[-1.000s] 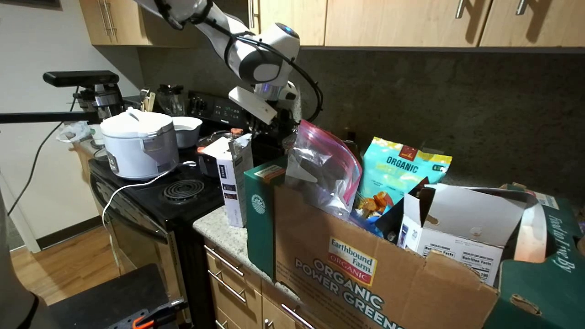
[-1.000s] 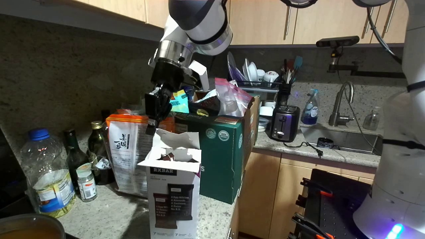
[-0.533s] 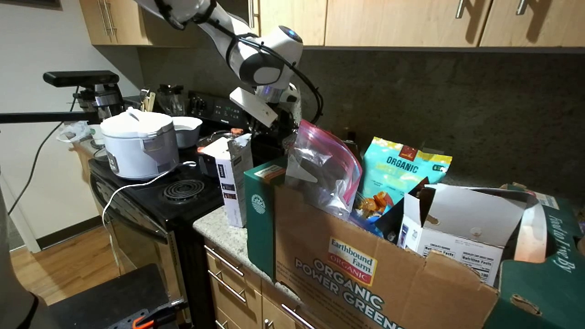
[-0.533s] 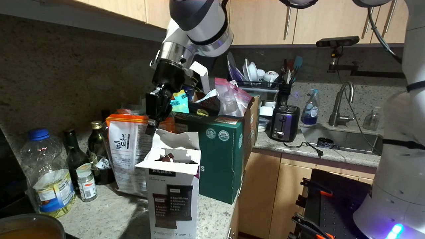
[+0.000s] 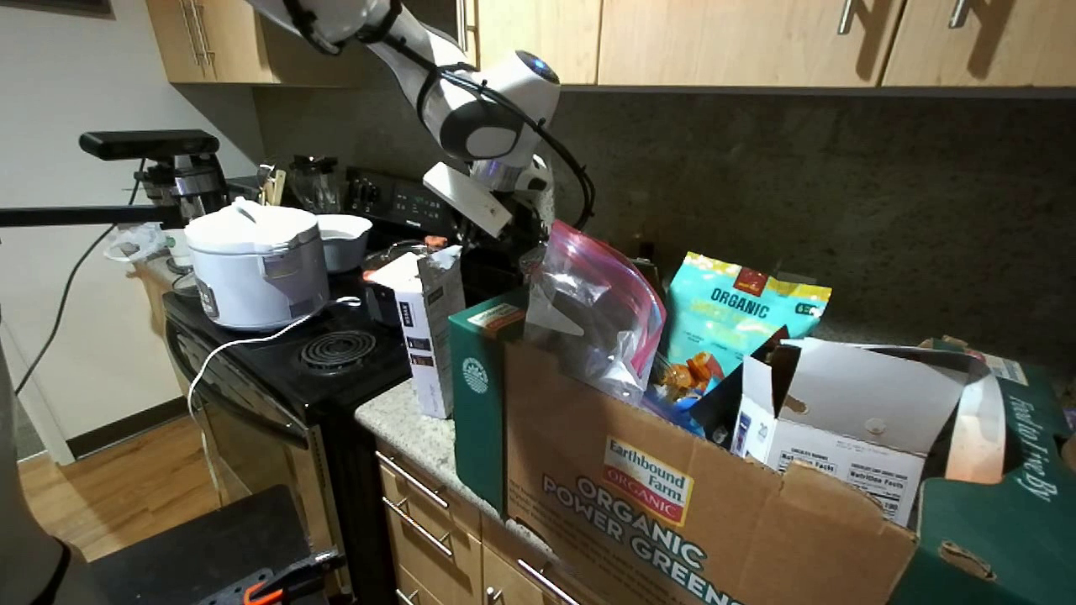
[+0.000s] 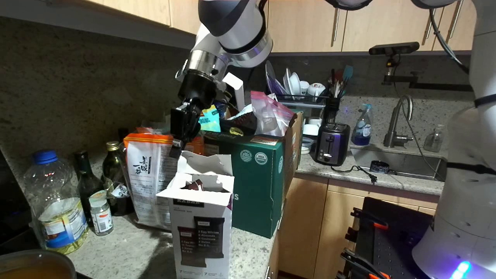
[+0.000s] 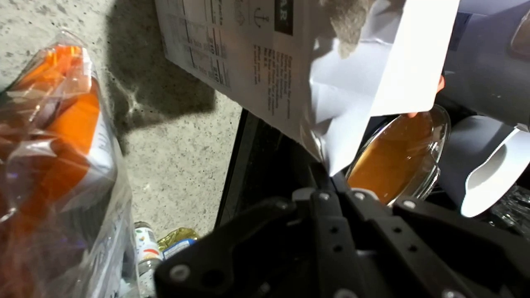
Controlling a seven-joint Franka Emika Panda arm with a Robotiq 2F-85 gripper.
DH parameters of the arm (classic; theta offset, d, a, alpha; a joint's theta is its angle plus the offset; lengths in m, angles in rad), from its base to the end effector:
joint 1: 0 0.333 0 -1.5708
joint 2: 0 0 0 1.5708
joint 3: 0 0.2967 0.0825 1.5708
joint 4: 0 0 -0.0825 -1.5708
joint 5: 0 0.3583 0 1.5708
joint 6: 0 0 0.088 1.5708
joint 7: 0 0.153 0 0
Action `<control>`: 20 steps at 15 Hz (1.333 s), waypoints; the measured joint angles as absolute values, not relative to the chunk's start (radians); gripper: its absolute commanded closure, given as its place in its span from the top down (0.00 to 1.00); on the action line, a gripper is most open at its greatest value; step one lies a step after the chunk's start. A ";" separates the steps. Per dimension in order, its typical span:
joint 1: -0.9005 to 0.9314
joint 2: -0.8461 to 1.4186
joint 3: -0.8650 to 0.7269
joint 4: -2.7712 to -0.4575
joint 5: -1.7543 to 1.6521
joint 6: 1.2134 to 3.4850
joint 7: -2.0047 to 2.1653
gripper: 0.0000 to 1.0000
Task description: Pick up the white box, put it on the table and open it
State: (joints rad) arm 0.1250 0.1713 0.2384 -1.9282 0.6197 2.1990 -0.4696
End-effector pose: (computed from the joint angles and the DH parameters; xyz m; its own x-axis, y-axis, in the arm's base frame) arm 0.5401 0.2463 0.3743 0.8883 0.3926 0.2384 0.4592 -0.7480 -0.4793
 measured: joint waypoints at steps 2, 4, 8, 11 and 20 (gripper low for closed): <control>0.125 0.171 0.238 -1.928 0.622 2.199 -0.470 0.44; 0.125 0.170 0.238 -1.928 0.623 2.199 -0.470 0.57; 0.124 0.163 0.237 -1.928 0.623 2.199 -0.470 0.78; 0.127 0.143 0.237 -1.928 0.622 2.199 -0.470 0.84; 0.193 0.053 0.249 -1.939 0.549 2.200 -0.439 1.00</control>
State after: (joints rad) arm 0.1930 0.0525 0.2494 -1.9390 0.5490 2.1996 -0.4385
